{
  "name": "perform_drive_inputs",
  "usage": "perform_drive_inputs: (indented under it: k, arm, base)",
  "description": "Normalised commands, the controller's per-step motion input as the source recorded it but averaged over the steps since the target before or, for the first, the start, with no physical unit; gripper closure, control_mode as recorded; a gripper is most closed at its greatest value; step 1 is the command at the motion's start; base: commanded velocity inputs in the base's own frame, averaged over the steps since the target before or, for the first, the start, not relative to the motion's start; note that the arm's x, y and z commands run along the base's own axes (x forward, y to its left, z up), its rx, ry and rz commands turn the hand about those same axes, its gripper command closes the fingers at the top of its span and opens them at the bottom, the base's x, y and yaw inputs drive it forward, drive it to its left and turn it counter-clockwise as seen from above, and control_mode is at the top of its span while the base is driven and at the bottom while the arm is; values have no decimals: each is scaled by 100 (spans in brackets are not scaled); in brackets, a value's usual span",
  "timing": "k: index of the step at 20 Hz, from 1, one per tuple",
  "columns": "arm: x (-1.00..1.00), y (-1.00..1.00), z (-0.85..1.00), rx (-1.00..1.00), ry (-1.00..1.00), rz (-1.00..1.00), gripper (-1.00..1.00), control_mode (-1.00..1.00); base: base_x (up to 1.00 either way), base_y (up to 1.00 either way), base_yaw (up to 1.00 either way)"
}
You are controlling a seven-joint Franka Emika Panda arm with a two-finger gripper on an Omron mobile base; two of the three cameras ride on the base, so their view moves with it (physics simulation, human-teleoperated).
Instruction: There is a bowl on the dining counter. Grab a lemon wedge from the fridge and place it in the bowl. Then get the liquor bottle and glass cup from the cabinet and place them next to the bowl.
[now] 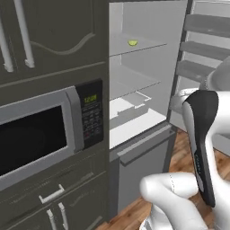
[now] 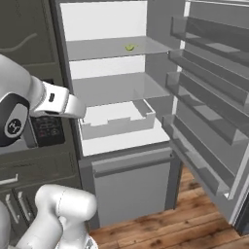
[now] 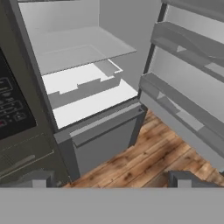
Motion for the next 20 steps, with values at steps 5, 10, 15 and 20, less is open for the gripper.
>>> perform_drive_inputs:
  k: [5,10,15,20]
  arm:
    - [0,0,0,0,0,0,-100,100]
    - [0,0,0,0,0,0,-100,100]
    - [0,0,0,0,0,0,-100,100]
    - [0,0,0,0,0,0,-100,100]
  base:
    - [34,-43,37]
    - [41,-48,42]
    - [30,-56,34]
    - [49,-23,23]
